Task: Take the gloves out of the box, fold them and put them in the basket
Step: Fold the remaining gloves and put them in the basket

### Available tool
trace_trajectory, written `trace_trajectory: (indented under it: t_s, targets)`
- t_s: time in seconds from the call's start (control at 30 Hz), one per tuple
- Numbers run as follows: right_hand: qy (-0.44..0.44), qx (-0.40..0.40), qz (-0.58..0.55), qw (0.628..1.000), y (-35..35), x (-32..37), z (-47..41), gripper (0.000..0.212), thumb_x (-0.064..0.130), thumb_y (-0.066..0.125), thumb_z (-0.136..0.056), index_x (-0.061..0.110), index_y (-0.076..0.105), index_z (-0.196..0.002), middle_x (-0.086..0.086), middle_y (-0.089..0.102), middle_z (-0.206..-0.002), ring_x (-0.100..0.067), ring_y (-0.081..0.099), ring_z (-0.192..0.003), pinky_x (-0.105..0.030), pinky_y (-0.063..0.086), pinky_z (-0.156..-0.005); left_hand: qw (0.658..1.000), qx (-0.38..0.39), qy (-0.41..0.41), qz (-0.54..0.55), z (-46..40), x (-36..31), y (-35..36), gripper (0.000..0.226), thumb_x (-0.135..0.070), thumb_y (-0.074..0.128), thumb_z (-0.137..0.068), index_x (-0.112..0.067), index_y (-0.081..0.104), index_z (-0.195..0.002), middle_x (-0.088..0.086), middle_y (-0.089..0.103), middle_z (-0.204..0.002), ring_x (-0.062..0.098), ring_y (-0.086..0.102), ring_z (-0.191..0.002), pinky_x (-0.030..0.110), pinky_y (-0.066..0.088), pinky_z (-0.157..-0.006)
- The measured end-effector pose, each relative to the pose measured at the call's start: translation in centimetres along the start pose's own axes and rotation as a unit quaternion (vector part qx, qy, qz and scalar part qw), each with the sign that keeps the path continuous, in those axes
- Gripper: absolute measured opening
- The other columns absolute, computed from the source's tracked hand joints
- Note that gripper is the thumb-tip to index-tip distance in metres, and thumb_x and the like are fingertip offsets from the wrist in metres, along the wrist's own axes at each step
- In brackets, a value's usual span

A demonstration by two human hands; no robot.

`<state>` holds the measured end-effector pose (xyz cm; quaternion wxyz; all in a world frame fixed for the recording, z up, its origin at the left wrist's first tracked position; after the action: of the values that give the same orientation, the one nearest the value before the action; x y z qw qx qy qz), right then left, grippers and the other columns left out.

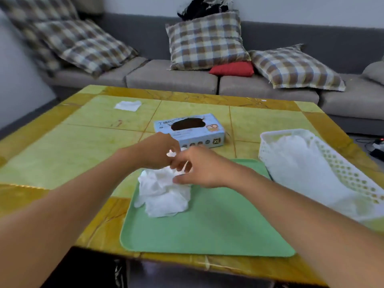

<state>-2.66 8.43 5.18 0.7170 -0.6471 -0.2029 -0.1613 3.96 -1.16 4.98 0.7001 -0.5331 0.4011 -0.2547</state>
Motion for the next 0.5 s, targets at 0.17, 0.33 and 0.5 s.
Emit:
trace_trajectory:
  t_s: [0.17, 0.33, 0.5]
  targets:
    - [-0.049, 0.018, 0.122, 0.991, 8.4, 1.5, -2.9, 0.049, 0.047, 0.075, -0.083, 0.029, 0.062, -0.127, 0.004, 0.061, -0.122, -0.02, 0.059, -0.109, -0.039, 0.053, -0.081, 0.998, -0.043, -0.009, 0.038, 5.4, 6.1, 4.1, 0.037, -0.023, 0.072, -0.088, -0.028, 0.065, -0.124, -0.003, 0.058, -0.127, 0.02, 0.051, -0.121, 0.031, 0.038, -0.103]
    - [-0.073, 0.009, 0.126, 0.989, 7.5, -1.3, -0.6, 0.044, 0.036, 0.072, -0.091, 0.033, 0.063, -0.135, 0.01, 0.048, -0.144, -0.013, 0.043, -0.132, -0.038, 0.045, -0.102, 0.997, 0.072, 0.0, -0.021, 6.1, 6.7, 6.8, 0.067, -0.042, 0.074, -0.088, -0.028, 0.044, -0.146, -0.007, 0.047, -0.147, 0.016, 0.042, -0.135, 0.031, 0.035, -0.11]
    - [-0.164, -0.067, 0.209, 0.962, 8.3, -0.8, 1.7, 0.024, 0.044, 0.079, -0.081, 0.032, 0.077, -0.102, 0.008, 0.057, -0.106, -0.017, 0.052, -0.097, -0.034, 0.048, -0.08, 0.997, 0.046, 0.018, -0.067, 4.1, 6.4, 6.4, 0.049, -0.047, 0.065, -0.093, -0.029, 0.053, -0.136, -0.001, 0.058, -0.117, 0.022, 0.056, -0.109, 0.038, 0.047, -0.089]
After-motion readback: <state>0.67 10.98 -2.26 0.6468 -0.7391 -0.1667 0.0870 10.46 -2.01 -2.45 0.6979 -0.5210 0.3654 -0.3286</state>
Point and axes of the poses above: each hand's wrist, its own z-axis away from the middle knuckle, its own y-axis out of the palm, x = y × z, the point moved 7 cm from there along -z, towards the middle knuckle
